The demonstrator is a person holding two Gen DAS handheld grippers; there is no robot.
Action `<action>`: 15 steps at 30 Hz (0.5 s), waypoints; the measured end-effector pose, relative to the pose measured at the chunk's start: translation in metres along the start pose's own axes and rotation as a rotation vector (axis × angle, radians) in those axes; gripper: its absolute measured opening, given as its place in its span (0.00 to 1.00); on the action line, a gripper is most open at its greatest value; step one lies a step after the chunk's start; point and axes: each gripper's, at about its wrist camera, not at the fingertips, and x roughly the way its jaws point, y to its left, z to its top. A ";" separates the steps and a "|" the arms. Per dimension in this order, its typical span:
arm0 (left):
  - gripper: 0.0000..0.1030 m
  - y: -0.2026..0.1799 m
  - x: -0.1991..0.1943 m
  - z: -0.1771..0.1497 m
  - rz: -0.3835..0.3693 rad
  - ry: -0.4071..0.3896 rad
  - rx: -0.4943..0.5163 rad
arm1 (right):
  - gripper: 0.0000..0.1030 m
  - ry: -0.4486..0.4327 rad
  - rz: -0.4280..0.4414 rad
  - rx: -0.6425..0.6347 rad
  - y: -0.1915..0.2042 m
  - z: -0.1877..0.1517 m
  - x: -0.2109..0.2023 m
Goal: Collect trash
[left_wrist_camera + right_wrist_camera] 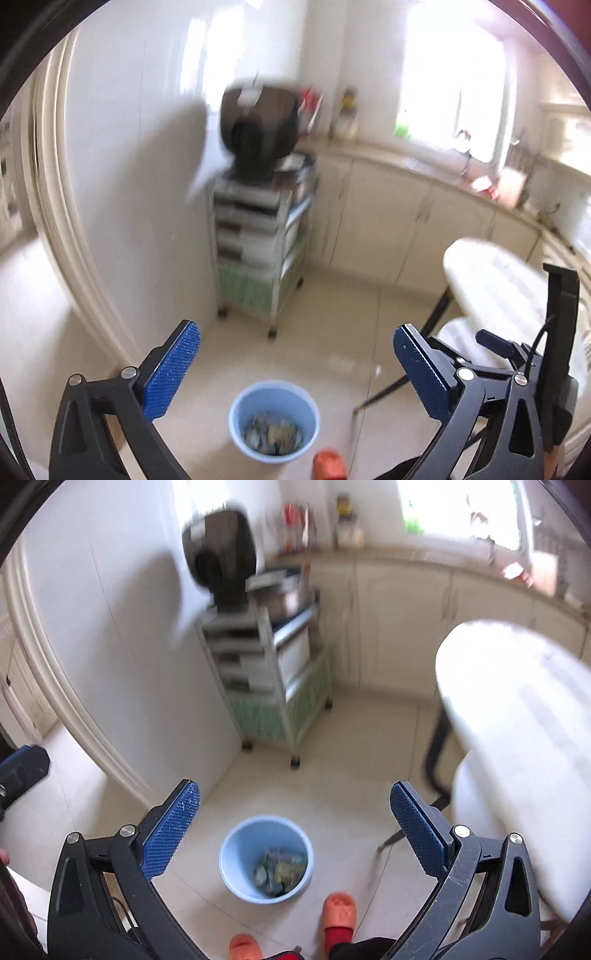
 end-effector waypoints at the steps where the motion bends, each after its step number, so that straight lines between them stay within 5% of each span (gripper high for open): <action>1: 0.99 -0.020 -0.020 0.008 -0.003 -0.030 0.022 | 1.00 -0.034 -0.010 -0.004 -0.005 0.006 -0.022; 9: 0.99 -0.155 -0.109 0.021 -0.113 -0.202 0.142 | 1.00 -0.320 -0.141 0.100 -0.088 0.041 -0.175; 15: 0.99 -0.244 -0.138 0.003 -0.206 -0.286 0.223 | 1.00 -0.473 -0.187 0.161 -0.156 0.045 -0.245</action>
